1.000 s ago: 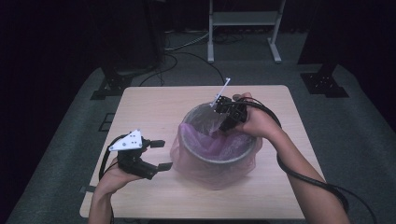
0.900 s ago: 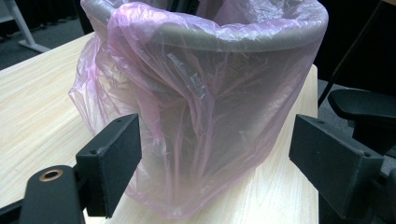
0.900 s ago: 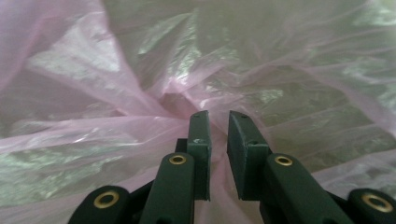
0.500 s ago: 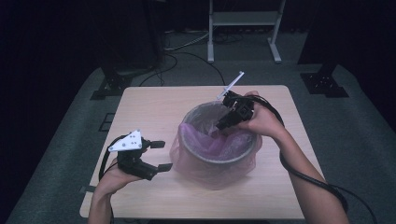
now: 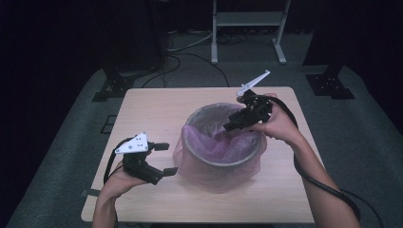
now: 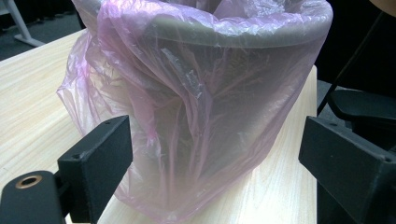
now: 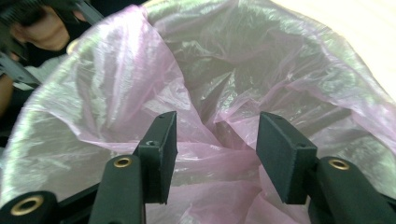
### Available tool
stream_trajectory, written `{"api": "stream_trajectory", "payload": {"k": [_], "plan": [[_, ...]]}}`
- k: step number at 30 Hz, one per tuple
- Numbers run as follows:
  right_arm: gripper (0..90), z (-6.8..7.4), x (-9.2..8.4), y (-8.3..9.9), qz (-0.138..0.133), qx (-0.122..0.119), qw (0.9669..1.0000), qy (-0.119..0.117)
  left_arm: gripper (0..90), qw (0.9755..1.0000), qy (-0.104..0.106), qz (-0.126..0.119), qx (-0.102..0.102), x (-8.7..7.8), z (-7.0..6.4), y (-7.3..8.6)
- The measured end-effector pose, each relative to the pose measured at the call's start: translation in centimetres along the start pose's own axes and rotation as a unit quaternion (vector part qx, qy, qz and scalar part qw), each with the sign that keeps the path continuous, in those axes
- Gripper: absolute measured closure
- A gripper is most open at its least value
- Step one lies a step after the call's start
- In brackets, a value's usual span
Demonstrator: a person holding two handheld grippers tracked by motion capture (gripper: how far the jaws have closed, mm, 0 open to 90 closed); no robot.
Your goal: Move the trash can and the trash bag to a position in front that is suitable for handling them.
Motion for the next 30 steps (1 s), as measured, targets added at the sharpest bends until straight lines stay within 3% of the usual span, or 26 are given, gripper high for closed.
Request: {"api": "stream_trajectory", "payload": {"k": [5, 13, 18, 30], "plan": [[43.9, -0.2, -1.0, 0.5, -0.021, 0.004, 0.9998, -0.005, 8.5, 1.0, 0.002, 0.002, -0.002, 0.3, 0.0, 0.0], [38.3, -0.3, -2.5, 1.1, -0.059, 0.004, 0.9981, 0.017, 8.5, 1.0, 0.003, 0.006, -0.001, 0.6, 0.0, 0.0], [35.6, -0.8, -3.5, 1.7, -0.082, 0.015, 0.9963, 0.017, 8.5, 0.9999, 0.003, 0.008, -0.004, 0.6, 0.3, 0.4], [30.2, -1.6, -4.5, 3.1, -0.102, 0.031, 0.9938, 0.033, 8.5, 0.9999, -0.001, 0.008, -0.006, 0.5, 0.4, 0.4]]}}
Point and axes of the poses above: each handheld gripper's, and its own axes: x roughly forward along the jaws, y roughly out of its underside, z roughly to its left, the point moved 3 cm from there along x, roughly forward along the jaws, and after that the axes turned 11 degrees about z, right-handed, at the moved point
